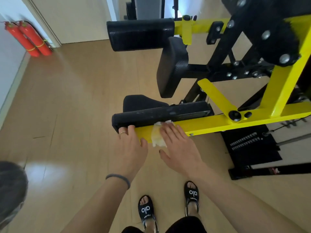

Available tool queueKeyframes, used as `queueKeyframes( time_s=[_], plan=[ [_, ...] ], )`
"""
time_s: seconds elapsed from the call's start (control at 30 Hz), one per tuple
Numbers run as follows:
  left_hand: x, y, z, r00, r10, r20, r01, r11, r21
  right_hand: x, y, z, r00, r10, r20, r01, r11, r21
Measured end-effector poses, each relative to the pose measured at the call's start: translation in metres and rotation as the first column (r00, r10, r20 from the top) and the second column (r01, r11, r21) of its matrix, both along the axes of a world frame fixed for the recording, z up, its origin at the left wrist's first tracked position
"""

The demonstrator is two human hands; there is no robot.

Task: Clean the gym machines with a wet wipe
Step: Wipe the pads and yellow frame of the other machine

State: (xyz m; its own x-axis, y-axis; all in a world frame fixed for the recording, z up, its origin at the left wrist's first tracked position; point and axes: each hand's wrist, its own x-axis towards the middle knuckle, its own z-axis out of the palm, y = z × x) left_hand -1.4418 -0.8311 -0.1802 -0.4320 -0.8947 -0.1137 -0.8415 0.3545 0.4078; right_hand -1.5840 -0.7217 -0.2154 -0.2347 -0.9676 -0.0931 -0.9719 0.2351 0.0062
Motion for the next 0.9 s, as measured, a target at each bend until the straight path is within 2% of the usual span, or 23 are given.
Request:
queueKeyframes(
  time_s=[0.1,0.2,0.27,0.33,0.43,0.5,0.67,0.83,0.9],
  plan=[
    [-0.022,0.02,-0.004,0.983,-0.159,0.096,0.173,0.971,-0.163,-0.065,0.05,0.001,0.973,-0.227,-0.042,0.227,0.974,-0.01],
    [-0.051,0.034,-0.005,0.949,-0.292,0.118,0.308,0.938,-0.156,-0.105,0.075,0.005,0.915,-0.401,-0.041,0.402,0.916,0.02],
    [-0.07,0.042,-0.003,0.915,-0.378,0.14,0.398,0.902,-0.167,-0.101,0.066,0.003,0.89,-0.455,0.021,0.455,0.89,-0.028],
    [-0.088,0.048,0.001,0.896,-0.419,0.146,0.44,0.883,-0.167,-0.082,0.053,0.0,0.903,-0.421,0.083,0.427,0.902,-0.065],
    [-0.108,0.05,0.006,0.892,-0.429,0.141,0.447,0.883,-0.143,-0.06,0.047,-0.002,0.977,-0.19,0.094,0.197,0.977,-0.078],
    [-0.118,0.051,0.008,0.881,-0.456,0.125,0.47,0.873,-0.131,-0.071,0.053,0.001,0.993,-0.088,0.08,0.095,0.992,-0.081],
    [-0.149,0.065,0.015,0.816,-0.571,0.093,0.578,0.811,-0.091,-0.123,0.083,0.003,0.982,-0.189,-0.027,0.189,0.982,-0.001],
    [-0.186,0.075,0.009,0.757,-0.641,0.128,0.65,0.758,-0.051,-0.137,0.098,-0.002,0.978,-0.098,-0.182,0.099,0.995,-0.006],
    [-0.197,0.076,0.007,0.741,-0.655,0.146,0.665,0.746,-0.034,-0.14,0.101,-0.008,0.976,-0.097,-0.196,0.086,0.994,-0.064]
  ],
)
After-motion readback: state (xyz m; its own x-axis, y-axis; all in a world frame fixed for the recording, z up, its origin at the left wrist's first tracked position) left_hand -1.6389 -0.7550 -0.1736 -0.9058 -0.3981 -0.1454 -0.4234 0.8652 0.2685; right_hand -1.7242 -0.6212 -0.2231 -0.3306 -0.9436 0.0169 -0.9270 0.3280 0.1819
